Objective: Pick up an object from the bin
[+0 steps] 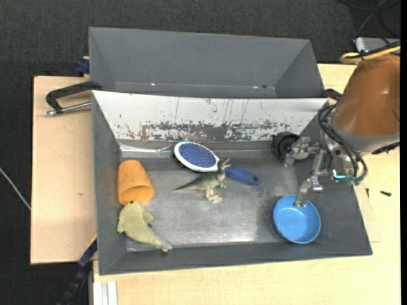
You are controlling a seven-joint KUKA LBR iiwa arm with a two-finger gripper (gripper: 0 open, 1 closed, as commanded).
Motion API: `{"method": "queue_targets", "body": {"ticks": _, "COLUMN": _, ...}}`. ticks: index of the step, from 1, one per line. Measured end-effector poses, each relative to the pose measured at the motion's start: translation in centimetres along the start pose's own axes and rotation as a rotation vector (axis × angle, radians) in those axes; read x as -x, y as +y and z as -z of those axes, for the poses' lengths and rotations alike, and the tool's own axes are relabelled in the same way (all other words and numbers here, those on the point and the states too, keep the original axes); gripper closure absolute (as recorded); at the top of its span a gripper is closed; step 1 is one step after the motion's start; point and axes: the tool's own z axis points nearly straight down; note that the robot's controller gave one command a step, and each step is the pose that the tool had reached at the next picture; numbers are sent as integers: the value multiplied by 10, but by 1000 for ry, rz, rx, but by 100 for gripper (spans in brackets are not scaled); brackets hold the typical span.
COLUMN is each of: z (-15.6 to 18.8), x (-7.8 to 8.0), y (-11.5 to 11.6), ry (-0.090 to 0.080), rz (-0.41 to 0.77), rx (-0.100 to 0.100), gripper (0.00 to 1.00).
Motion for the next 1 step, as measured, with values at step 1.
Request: {"method": "queue_targets", "body": {"ticks": 1, "z": -100, "x": -26, "y": -1, "ry": -8, "rz": -6, "rx": -1, "gripper": 0}}
